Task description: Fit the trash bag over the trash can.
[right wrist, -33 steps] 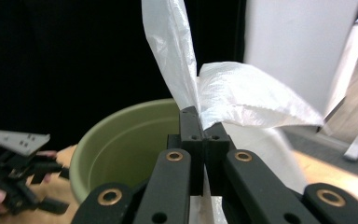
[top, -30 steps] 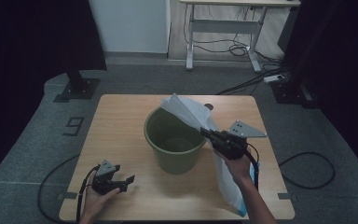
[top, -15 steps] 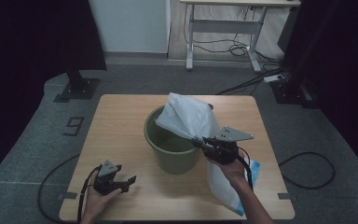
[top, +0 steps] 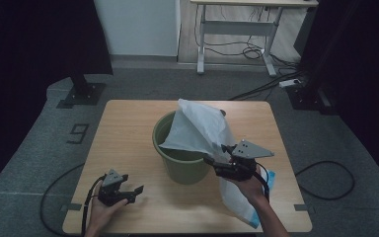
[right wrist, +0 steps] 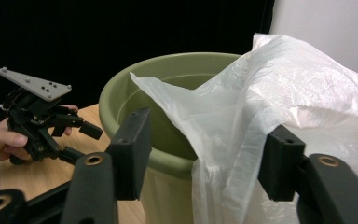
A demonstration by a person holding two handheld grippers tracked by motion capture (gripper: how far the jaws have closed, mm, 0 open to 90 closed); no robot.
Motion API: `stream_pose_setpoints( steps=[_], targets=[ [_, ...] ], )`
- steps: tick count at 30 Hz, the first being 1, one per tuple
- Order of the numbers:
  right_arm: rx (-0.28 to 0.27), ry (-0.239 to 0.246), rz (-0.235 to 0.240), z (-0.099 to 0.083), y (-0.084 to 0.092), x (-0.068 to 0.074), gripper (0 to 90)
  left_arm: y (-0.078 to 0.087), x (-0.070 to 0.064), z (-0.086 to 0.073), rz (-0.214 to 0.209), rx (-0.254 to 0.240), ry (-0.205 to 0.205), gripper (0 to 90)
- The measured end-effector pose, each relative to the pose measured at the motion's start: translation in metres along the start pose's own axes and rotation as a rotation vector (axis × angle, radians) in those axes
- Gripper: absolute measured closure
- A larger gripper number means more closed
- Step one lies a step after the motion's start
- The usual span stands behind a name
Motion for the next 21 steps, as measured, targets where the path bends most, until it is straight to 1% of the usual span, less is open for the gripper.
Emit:
stream_pose_setpoints(
  steps=[4, 7, 11, 13, 15, 16, 17, 18, 21],
  targets=[
    [0.017, -0.005, 0.011, -0.002, 0.001, 0.001, 39.1, 0.0, 0.0, 0.0, -0.001, 0.001, 0.001, 18.4],
    [0.036, -0.021, 0.034, -0.005, -0.006, 0.002, 39.0, -0.001, 0.0, 0.0, -0.001, 0.008, -0.002, 18.4],
    [0.051, -0.012, 0.048, -0.006, -0.011, 0.006, 38.7, 0.0, 0.001, -0.001, 0.001, 0.005, 0.0, 18.4],
    [0.066, -0.004, 0.042, -0.004, -0.009, 0.007, 39.1, 0.0, 0.002, -0.001, 0.002, 0.002, 0.003, 18.4],
    [0.081, 0.009, 0.022, -0.003, -0.005, 0.008, 39.2, 0.0, 0.002, -0.001, 0.002, 0.002, 0.003, 18.4],
    [0.081, 0.009, 0.022, -0.003, -0.005, 0.008, 39.2, 0.001, 0.002, -0.001, 0.002, 0.001, 0.003, 18.4],
    [0.094, 0.026, 0.001, -0.002, 0.0, 0.008, 39.1, 0.001, 0.002, -0.001, 0.001, 0.001, 0.003, 18.4],
    [0.094, 0.026, 0.001, -0.002, 0.0, 0.008, 39.1, 0.001, 0.002, -0.001, 0.001, 0.001, 0.003, 18.4],
    [0.118, 0.028, -0.026, -0.003, 0.009, 0.004, 37.4, 0.0, 0.001, 0.0, 0.001, -0.002, 0.006, 18.4]
  ],
)
Point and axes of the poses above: each handheld gripper's, and its own axes: y roughly backward along the jaws, z roughly out of its top, x roughly to its left, the point moved 4 cm from there along -y, roughly forward along the jaws, and after that the axes turned 2 degrees about x, right-handed, at the moved point
